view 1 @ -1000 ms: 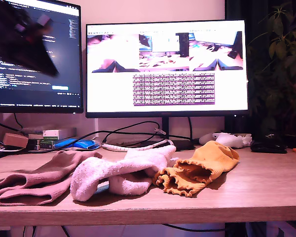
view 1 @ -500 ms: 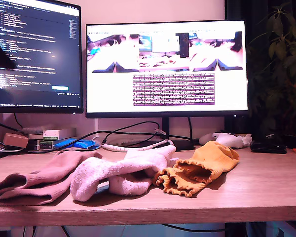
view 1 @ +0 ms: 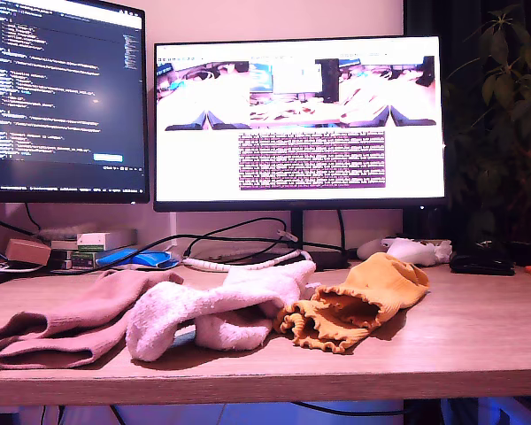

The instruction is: Pair up the socks based on colour and pattern, by placing them on top of one another

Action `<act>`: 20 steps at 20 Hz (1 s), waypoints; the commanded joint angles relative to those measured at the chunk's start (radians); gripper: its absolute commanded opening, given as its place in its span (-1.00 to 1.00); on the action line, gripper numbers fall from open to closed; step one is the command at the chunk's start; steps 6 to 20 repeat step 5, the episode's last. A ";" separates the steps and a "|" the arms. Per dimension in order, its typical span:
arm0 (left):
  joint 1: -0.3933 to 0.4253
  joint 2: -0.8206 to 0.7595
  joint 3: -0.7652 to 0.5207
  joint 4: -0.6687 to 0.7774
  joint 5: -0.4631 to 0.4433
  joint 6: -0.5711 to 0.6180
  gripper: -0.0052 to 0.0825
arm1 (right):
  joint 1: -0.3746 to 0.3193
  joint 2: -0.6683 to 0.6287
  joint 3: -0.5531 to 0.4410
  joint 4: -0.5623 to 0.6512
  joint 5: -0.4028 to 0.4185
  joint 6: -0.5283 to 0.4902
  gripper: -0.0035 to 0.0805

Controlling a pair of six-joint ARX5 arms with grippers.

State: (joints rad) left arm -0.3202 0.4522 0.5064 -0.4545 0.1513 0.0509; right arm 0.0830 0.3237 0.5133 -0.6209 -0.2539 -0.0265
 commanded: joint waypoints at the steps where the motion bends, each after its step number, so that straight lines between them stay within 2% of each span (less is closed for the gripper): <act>1: -0.001 -0.003 -0.008 -0.008 0.001 -0.006 -0.93 | 0.002 0.005 0.000 0.007 -0.002 0.000 -0.95; 5: -0.001 -0.001 -0.008 -0.047 0.001 -0.006 -0.93 | 0.002 0.005 0.000 0.007 -0.002 0.000 -0.95; 20: -0.001 -0.001 -0.008 -0.047 0.001 -0.006 -0.93 | 0.002 0.005 0.000 0.007 -0.002 0.000 -0.95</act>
